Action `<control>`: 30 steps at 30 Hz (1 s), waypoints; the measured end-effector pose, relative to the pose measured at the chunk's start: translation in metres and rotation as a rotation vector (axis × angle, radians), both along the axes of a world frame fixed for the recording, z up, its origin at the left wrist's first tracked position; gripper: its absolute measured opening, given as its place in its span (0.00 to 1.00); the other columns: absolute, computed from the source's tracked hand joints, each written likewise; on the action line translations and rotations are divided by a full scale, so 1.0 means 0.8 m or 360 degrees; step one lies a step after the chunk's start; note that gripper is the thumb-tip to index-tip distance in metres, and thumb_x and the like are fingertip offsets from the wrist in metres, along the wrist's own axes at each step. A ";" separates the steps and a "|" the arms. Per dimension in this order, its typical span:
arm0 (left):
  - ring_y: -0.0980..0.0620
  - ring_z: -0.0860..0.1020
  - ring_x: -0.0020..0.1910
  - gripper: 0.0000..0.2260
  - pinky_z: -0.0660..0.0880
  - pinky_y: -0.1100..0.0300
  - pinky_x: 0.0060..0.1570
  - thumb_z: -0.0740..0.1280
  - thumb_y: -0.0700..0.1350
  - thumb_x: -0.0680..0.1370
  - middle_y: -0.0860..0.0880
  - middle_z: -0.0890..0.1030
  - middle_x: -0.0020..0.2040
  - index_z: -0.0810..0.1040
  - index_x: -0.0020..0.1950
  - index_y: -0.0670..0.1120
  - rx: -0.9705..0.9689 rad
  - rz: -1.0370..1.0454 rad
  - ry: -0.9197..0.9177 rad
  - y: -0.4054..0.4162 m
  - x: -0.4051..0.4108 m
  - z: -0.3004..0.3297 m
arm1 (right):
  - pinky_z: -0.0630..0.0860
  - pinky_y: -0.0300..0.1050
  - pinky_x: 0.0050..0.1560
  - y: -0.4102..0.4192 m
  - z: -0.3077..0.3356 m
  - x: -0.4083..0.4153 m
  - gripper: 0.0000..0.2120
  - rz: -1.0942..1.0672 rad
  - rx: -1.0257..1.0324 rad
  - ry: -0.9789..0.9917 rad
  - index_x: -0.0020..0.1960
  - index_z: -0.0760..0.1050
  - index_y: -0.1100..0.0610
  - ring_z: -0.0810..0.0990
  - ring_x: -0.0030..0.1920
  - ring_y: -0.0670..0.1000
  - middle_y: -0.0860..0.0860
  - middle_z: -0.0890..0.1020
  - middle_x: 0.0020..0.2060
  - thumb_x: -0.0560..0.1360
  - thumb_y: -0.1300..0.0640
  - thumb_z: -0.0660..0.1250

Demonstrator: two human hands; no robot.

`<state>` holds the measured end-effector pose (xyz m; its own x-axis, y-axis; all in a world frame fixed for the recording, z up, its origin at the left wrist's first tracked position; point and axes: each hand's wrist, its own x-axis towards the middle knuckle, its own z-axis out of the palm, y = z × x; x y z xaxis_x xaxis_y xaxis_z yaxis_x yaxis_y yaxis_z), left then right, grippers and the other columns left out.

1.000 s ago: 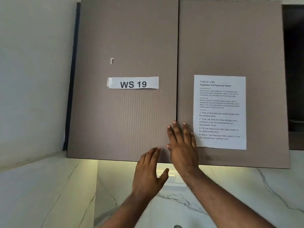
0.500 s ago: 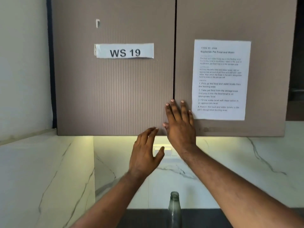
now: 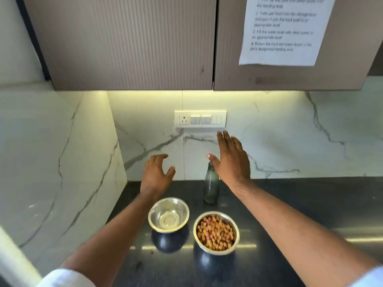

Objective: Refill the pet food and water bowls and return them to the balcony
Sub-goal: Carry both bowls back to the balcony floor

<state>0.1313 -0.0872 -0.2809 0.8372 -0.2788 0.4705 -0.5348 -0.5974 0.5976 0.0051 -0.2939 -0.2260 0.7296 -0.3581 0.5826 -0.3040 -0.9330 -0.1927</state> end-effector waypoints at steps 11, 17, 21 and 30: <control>0.36 0.73 0.70 0.26 0.68 0.46 0.72 0.68 0.50 0.79 0.37 0.75 0.71 0.72 0.74 0.41 0.0255 0.0336 0.0847 0.051 0.010 -0.169 | 0.77 0.53 0.52 -0.013 -0.208 -0.069 0.30 -0.0528 0.0979 0.0569 0.75 0.69 0.54 0.79 0.66 0.61 0.54 0.79 0.69 0.79 0.40 0.66; 0.35 0.72 0.71 0.26 0.68 0.48 0.71 0.67 0.50 0.80 0.35 0.74 0.72 0.70 0.75 0.38 0.0195 0.0494 0.1090 0.062 0.016 -0.218 | 0.80 0.43 0.33 -0.013 -0.279 -0.087 0.14 -0.0749 0.1602 0.0673 0.62 0.78 0.60 0.87 0.45 0.59 0.58 0.85 0.55 0.80 0.54 0.67; 0.36 0.80 0.61 0.18 0.78 0.48 0.63 0.67 0.47 0.81 0.37 0.81 0.63 0.77 0.68 0.41 0.0004 0.0504 0.1250 0.062 0.022 -0.238 | 0.86 0.54 0.35 -0.010 -0.305 -0.080 0.12 -0.0717 0.2276 0.0324 0.63 0.76 0.63 0.86 0.49 0.62 0.61 0.81 0.56 0.81 0.67 0.64; 0.48 0.84 0.39 0.09 0.85 0.53 0.39 0.67 0.41 0.83 0.39 0.83 0.54 0.77 0.61 0.39 -0.0393 0.0466 0.1464 0.050 0.032 -0.247 | 0.86 0.62 0.36 -0.011 -0.329 -0.049 0.15 -0.0642 0.2522 0.0159 0.66 0.72 0.55 0.82 0.55 0.64 0.58 0.77 0.59 0.82 0.67 0.62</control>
<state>0.1569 -0.0470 -0.4781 0.9251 0.0150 -0.3793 0.3476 -0.4349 0.8306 -0.0343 -0.3024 -0.4895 0.4561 -0.6823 -0.5713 -0.5338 0.3039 -0.7891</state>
